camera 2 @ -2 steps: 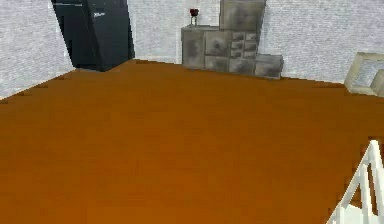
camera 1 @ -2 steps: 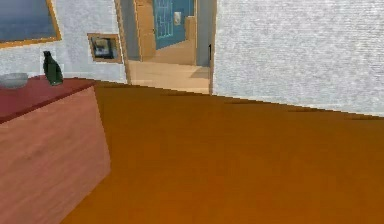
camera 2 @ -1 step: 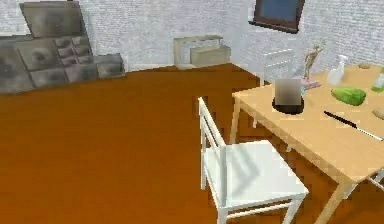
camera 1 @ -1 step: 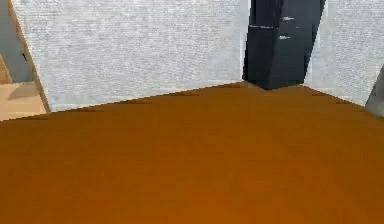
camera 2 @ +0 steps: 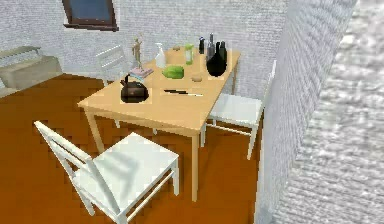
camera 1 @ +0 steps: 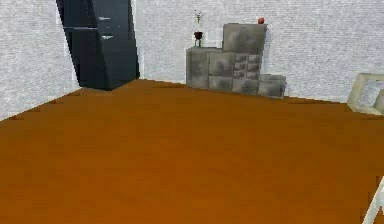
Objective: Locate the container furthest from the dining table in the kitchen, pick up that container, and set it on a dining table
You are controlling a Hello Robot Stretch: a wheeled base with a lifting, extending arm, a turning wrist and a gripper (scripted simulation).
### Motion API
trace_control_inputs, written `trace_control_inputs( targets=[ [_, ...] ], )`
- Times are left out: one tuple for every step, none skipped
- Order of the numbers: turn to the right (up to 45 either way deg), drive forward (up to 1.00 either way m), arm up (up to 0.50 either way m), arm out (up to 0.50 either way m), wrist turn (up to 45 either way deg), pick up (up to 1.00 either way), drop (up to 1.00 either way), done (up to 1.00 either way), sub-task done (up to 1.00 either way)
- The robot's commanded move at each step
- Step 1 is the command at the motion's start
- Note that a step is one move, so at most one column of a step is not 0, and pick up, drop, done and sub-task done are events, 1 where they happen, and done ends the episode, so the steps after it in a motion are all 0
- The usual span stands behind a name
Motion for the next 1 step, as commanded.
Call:
trace_control_inputs(
  targets=[
    [21.0,0.00,0.00,0.00,0.0,0.00,0.00,0.00,0.00]
  ],
)
